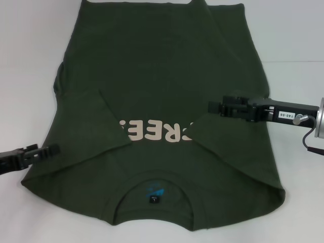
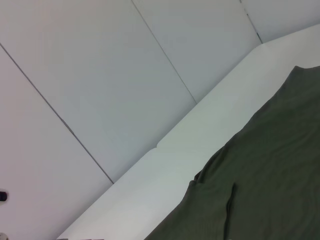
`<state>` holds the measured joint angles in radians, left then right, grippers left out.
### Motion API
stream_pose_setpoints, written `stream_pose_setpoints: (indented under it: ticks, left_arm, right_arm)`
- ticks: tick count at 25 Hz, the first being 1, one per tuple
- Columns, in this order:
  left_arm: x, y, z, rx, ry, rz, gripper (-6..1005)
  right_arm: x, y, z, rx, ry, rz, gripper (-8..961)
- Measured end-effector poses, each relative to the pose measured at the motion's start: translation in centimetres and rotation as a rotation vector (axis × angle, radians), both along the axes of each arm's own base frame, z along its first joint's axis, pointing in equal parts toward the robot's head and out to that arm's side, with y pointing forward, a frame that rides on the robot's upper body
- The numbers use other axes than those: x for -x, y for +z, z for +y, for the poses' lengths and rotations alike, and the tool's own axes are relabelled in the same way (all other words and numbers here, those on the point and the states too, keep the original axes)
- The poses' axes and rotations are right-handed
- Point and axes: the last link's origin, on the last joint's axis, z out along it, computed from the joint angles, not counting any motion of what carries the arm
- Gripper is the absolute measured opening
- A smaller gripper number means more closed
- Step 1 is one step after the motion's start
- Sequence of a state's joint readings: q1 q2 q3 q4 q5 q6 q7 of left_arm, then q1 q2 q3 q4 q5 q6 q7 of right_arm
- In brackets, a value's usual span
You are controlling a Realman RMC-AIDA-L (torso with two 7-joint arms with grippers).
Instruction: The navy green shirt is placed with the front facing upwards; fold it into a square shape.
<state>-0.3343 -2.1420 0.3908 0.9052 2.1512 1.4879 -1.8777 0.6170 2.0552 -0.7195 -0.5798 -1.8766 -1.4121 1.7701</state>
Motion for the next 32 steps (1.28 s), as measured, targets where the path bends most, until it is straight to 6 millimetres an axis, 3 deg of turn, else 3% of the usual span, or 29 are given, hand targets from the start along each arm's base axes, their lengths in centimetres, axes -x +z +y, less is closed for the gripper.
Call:
stream_pose_setpoints:
  ticks: [14,32]
  left_arm:
    - [2.4,1.0,-1.1,0.007,0.155,0.048,878]
    - [2.8,0.3,-1.8,0.071,0.194,0.059,877]
  right_arm:
    - [0.0,0.5,0.3,-0.014,0.002,-0.002,920]
    - [0.0,0.7,0.4,-0.022,0.004,-0.005,920]
